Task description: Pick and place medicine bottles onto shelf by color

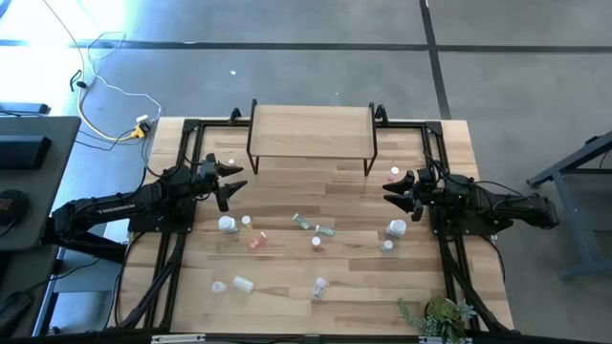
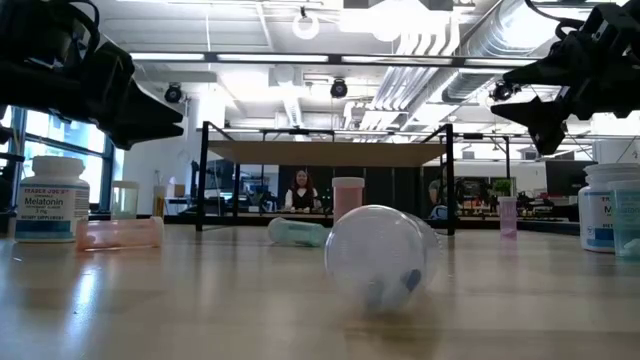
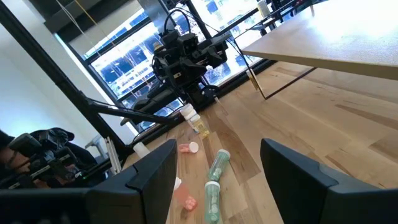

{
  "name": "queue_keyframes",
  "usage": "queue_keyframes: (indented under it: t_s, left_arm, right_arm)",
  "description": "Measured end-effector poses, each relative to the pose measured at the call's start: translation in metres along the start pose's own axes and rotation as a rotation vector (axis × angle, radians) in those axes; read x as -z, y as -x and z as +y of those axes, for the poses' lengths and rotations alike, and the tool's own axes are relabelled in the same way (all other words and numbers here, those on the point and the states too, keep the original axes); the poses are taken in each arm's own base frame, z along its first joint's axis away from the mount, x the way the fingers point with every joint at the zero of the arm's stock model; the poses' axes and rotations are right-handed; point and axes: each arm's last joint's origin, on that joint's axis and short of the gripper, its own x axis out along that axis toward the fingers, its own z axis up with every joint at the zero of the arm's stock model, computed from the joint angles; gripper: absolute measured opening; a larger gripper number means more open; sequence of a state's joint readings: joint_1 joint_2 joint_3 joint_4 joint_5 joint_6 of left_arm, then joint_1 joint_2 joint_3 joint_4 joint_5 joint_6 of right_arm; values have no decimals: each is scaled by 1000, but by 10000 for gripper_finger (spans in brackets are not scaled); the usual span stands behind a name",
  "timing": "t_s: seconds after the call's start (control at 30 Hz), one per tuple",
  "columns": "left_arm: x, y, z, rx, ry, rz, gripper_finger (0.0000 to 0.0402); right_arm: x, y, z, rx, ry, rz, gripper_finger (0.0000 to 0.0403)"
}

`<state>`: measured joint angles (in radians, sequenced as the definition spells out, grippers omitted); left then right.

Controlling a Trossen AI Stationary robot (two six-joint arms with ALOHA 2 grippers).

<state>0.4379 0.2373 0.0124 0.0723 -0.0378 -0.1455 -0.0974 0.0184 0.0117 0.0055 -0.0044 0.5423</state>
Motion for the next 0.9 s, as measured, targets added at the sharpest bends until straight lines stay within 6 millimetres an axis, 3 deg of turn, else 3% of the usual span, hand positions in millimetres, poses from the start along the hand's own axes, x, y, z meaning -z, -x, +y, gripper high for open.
queue_keyframes:
  t_s: [0.47, 0.9]
  left_arm:
    - [0, 0, 0, 0, 13, 0, 229]
    - [0, 0, 0, -15, 461, -6, 229]
  right_arm:
    - [0, 0, 0, 0, 0, 0, 222]
    - [0, 0, 0, 0, 0, 0, 222]
